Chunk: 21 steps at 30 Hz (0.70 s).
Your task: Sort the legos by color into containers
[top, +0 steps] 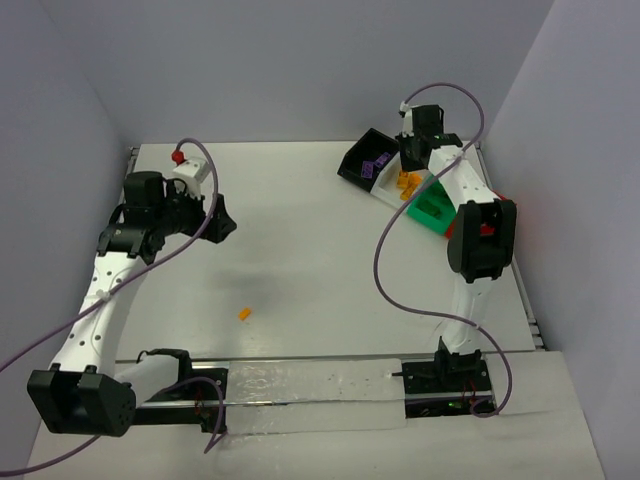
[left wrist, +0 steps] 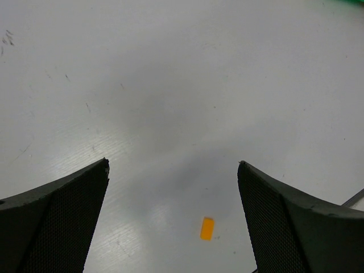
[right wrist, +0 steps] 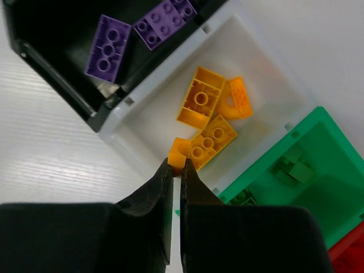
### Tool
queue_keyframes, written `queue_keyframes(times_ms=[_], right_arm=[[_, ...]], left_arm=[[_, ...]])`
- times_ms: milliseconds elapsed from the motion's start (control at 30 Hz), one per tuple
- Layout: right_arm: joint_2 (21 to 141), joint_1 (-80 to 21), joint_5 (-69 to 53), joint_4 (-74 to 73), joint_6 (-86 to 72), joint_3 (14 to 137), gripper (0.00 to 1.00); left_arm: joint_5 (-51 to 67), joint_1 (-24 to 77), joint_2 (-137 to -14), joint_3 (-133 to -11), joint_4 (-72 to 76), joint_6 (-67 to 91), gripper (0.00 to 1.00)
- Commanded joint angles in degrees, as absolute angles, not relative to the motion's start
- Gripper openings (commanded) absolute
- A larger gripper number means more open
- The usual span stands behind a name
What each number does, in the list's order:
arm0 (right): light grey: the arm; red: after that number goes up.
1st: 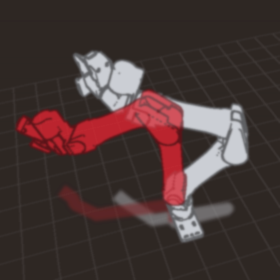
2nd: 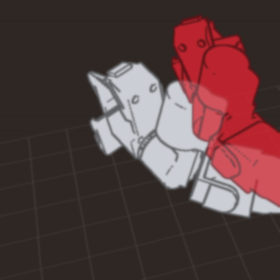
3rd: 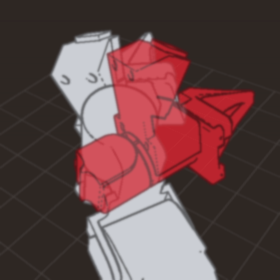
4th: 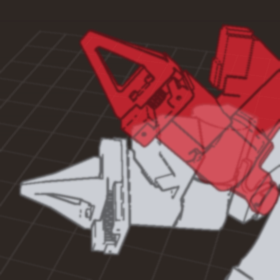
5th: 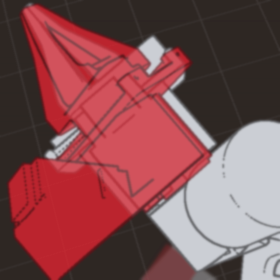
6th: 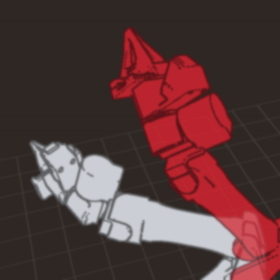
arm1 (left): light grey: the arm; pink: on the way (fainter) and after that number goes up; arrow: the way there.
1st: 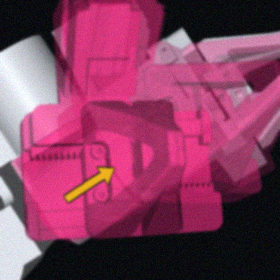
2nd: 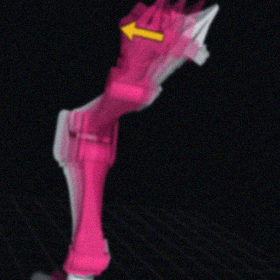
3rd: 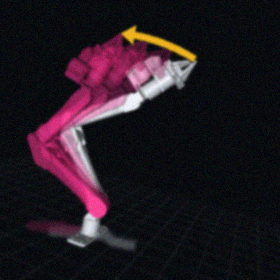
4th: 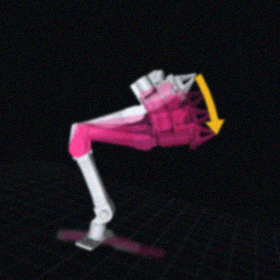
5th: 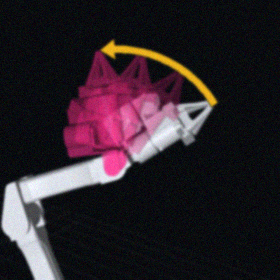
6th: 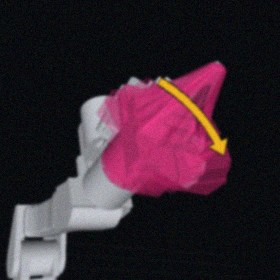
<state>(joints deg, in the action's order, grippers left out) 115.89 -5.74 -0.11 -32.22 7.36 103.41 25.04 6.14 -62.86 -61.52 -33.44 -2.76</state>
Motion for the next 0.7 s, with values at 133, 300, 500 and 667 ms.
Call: queue_keyframes(times_ms=[133, 300, 500, 667], right_arm=[[121.1, -5.1, -1.6, -36.8, 9.4, 111.3, 0.21], [122.2, -5.2, -1.5, -37.4, 9.2, 112.1, 0.59], [122.5, -5.2, -0.9, -38.3, 8.8, 113.0, 0.68], [117.9, -5.2, -3.2, -38.8, 8.1, 111.3, 0.69]], left_arm=[[23.7, 15.1, -66.7, -60.3, -46.3, -18.1, 0.90], [16.6, 22.7, -68.3, -54.6, -51.1, -21.5, 0.85], [12.1, 28.9, -73.0, -52.2, -53.6, -21.3, 0.80], [7.8, 35.0, -77.3, -51.1, -56.3, -20.8, 0.76]])
